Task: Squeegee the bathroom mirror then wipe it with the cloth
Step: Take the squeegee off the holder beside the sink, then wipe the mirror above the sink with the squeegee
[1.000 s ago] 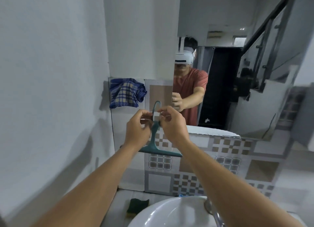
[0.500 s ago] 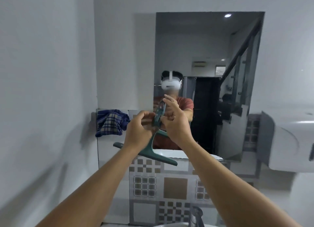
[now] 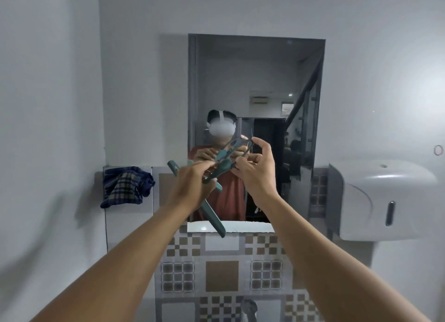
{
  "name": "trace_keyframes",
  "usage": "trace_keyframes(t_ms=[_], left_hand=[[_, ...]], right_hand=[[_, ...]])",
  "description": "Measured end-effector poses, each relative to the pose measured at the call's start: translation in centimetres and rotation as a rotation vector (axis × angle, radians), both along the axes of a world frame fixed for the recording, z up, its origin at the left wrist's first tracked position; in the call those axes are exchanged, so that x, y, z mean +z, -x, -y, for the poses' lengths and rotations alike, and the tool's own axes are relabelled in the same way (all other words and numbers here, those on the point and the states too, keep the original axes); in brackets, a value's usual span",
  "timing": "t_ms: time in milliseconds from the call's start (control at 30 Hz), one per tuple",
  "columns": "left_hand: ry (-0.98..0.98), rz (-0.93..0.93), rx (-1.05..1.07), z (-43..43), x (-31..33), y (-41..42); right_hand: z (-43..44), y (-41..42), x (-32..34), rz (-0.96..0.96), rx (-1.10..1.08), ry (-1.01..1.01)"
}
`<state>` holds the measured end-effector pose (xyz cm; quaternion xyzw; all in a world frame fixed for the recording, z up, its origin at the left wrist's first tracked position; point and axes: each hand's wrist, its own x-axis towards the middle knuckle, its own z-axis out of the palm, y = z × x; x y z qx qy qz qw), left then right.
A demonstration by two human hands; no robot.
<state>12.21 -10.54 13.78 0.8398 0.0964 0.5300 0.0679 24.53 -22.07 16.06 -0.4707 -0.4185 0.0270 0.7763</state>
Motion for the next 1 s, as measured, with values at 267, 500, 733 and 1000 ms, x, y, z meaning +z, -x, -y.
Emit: trace_keyframes(t_ms=[267,500,733,1000], left_hand=[[-0.262,-0.062,-0.028,0.2,5.0,-0.2],[-0.392,-0.162,-0.016,1.0,8.7,-0.1],[-0.457,-0.198,0.028,1.4,11.5,-0.1],[-0.424,-0.001,0.244,-1.2,10.7,-1.4]], right_hand=[[2.6,-2.4,2.5,0.463,-0.344,0.195],[3.9,-4.1,5.0,1.011,-0.678,0.448],[3.3,-4.9,7.3,1.278,-0.791,0.403],[1.3,-5.1,10.4,1.291,-0.780,0.359]])
